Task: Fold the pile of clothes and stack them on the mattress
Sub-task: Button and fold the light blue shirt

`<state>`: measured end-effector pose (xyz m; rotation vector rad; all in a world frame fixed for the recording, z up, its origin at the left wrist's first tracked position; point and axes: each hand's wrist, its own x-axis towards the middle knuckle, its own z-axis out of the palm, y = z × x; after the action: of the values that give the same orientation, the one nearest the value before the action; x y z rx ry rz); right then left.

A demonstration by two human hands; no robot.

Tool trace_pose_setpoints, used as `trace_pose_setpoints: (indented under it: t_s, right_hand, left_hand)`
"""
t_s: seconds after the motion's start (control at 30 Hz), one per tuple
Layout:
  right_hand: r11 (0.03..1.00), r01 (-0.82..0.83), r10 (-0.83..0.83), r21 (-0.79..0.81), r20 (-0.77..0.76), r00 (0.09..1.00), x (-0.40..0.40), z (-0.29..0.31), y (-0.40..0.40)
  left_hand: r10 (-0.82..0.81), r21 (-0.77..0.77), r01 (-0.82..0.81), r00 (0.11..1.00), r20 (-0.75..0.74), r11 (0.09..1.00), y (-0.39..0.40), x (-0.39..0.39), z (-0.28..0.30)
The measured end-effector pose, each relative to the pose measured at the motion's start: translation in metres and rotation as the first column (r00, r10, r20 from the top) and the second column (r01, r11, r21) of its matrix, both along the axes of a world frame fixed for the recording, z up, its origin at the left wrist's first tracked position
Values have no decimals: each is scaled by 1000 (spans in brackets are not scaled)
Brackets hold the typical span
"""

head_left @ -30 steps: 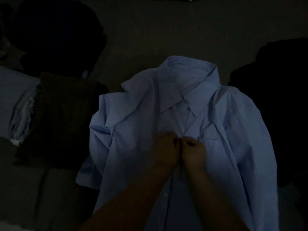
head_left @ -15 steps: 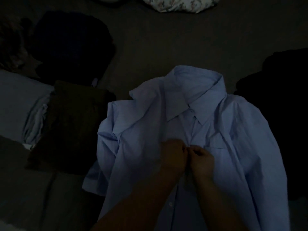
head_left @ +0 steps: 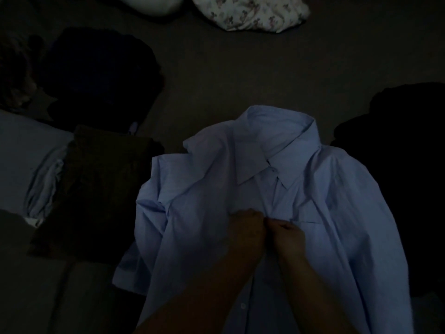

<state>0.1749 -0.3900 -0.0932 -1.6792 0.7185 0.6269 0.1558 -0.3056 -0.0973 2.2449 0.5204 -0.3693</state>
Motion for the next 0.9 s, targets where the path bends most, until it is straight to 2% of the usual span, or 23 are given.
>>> trace_pose_setpoints:
  t_s: [0.07, 0.13, 0.17, 0.27, 0.37, 0.43, 0.5, 0.57, 0.63, 0.73, 0.83, 0.9]
  right_hand:
    - [1000, 5, -5, 3, 12, 1000, 0, -1, 0]
    - [1000, 25, -25, 11, 23, 999, -1, -2, -1]
    - [999, 47, -48, 18, 22, 999, -2, -2, 0]
    - [996, 82, -83, 34, 23, 996, -6, -3, -1]
    - [999, -51, 50, 7, 130, 990, -5, -3, -7]
    - [979, -199, 204, -44, 205, 957, -1, -2, -14]
    - [944, -321, 329, -72, 234, 915, 4, 0, -22]
    - [921, -389, 383, -27, 243, 891, 8, 1, -28]
    - [899, -437, 425, 10, 215, 879, 13, 2, -31]
    - [855, -515, 500, 57, 170, 849, 26, 4, -35]
    - [794, -607, 591, -22, 259, 764, 41, 5, -33]
    - [780, -620, 609, -88, 335, 719, 47, 7, -24]
  left_hand:
    - [10, -35, -8, 999, 49, 999, 0, -2, 2]
    - [-96, 57, 91, 992, 84, 994, 3, -5, 4]
    - [-54, 50, 49, 995, 88, 998, 3, -6, 1]
    - [143, -147, -144, 990, -17, 979, 11, -7, -1]
    - [194, -262, -215, 976, -102, 941, 22, -4, 3]
    - [203, -368, -281, 950, -237, 887, 31, 1, 5]
    - [127, -462, -329, 901, -414, 824, 40, 7, 10]
    - [0, -531, -302, 869, -495, 792, 48, 9, 13]
    - [-82, -506, -180, 888, -453, 844, 54, 11, 10]
    - [-132, -286, 47, 950, -284, 957, 56, 13, 4]
    - [34, -29, -34, 999, -1, 999, 42, 22, 13]
    - [80, 49, -90, 982, 171, 995, 31, 31, 17]
